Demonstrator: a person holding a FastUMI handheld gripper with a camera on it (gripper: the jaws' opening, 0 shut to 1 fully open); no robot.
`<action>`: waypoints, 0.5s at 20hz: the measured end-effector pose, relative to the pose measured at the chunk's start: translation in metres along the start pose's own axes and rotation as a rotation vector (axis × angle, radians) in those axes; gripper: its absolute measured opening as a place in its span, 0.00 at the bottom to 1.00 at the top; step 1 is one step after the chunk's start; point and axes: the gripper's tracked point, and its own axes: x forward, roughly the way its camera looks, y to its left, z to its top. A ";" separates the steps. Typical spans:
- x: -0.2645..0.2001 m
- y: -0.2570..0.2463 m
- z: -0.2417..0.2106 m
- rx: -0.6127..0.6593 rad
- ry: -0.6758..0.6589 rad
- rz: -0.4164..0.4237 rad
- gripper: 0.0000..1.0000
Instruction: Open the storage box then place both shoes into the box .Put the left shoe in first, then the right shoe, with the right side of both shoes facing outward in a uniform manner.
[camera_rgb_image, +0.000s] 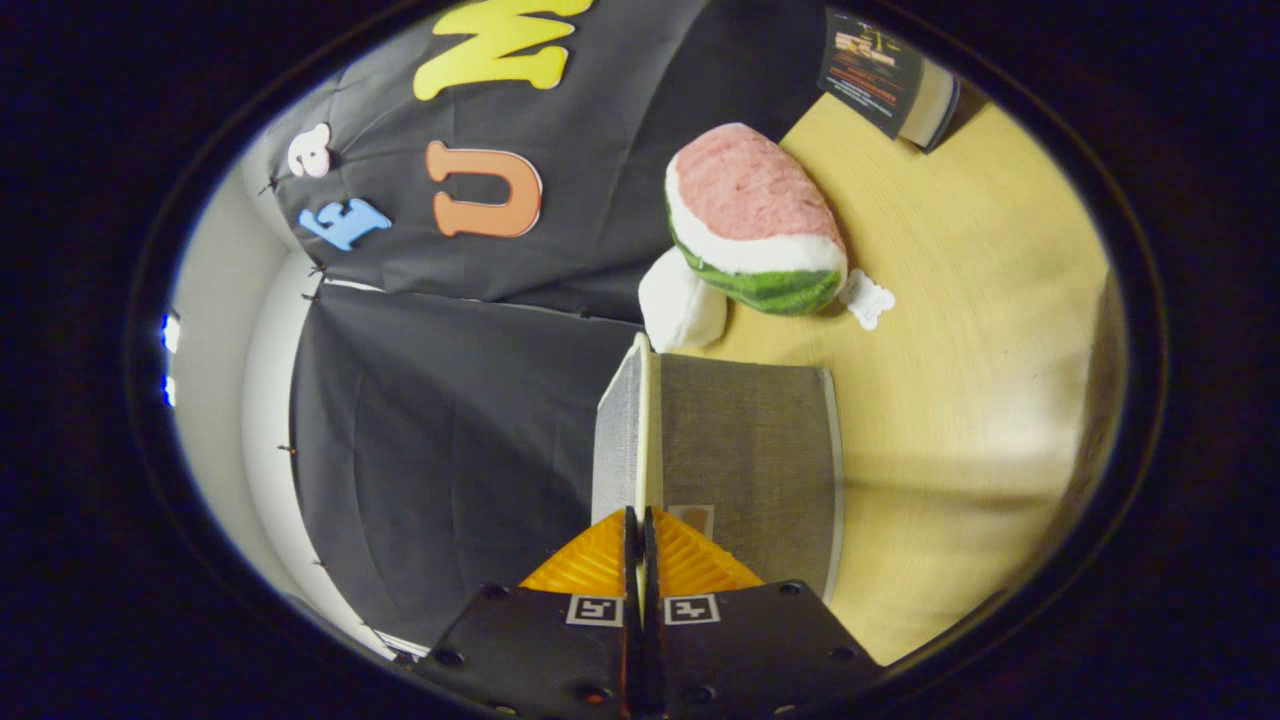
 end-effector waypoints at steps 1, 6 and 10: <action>-0.001 0.002 -0.002 -0.003 0.008 -0.009 0.00; -0.008 0.045 -0.009 -0.007 0.003 0.031 0.01; -0.003 0.095 -0.010 -0.037 -0.003 0.071 0.01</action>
